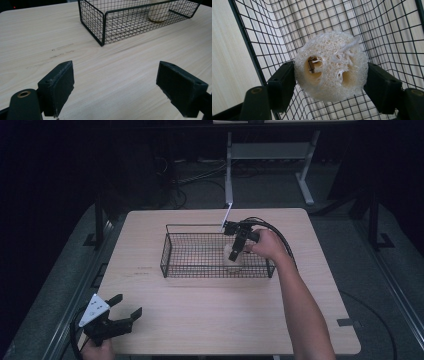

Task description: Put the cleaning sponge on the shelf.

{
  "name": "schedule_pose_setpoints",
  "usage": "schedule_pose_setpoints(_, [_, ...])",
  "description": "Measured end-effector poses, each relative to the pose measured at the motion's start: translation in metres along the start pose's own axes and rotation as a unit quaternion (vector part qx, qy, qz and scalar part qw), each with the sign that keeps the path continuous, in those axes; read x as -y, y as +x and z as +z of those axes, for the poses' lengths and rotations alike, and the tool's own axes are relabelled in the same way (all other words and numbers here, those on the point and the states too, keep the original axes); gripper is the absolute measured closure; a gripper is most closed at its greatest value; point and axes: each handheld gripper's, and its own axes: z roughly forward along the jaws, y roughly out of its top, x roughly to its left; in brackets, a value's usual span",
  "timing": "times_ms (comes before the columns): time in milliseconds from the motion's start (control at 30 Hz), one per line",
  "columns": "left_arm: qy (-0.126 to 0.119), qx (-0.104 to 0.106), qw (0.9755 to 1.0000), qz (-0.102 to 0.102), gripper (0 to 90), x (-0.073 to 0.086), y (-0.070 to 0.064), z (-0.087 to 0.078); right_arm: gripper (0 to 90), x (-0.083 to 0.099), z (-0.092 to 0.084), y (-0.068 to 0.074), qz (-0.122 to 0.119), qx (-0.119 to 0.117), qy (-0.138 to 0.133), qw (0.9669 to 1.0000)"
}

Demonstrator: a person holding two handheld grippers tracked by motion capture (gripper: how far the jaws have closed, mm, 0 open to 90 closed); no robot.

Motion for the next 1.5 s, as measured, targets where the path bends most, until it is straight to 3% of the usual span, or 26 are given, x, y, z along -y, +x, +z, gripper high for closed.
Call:
schedule_pose_setpoints(167, [-0.004, -0.001, 1.0, -0.001, 13.9, 0.001, 0.0, -0.002, 21.8, 0.001, -0.002, 0.0, 0.004, 0.003, 0.001, 1.0])
schedule_pose_setpoints(1067, [-0.001, 0.0, 1.0, -0.002, 13.9, 0.002, 0.0, -0.003, 17.4, 0.006, -0.033, 0.012, 0.006, 0.005, -0.03, 0.9995])
schedule_pose_setpoints(1267, [0.0, 0.0, 1.0, 0.0, 13.9, 0.001, -0.001, -0.002, 17.3, 0.006, -0.045, 0.021, -0.008, -0.001, -0.051, 0.9987])
schedule_pose_setpoints(1500, [-0.001, 0.001, 1.0, 0.0, 13.9, 0.001, -0.002, -0.002, 17.2, 0.009, -0.05, 0.026, -0.014, 0.006, -0.043, 0.999])
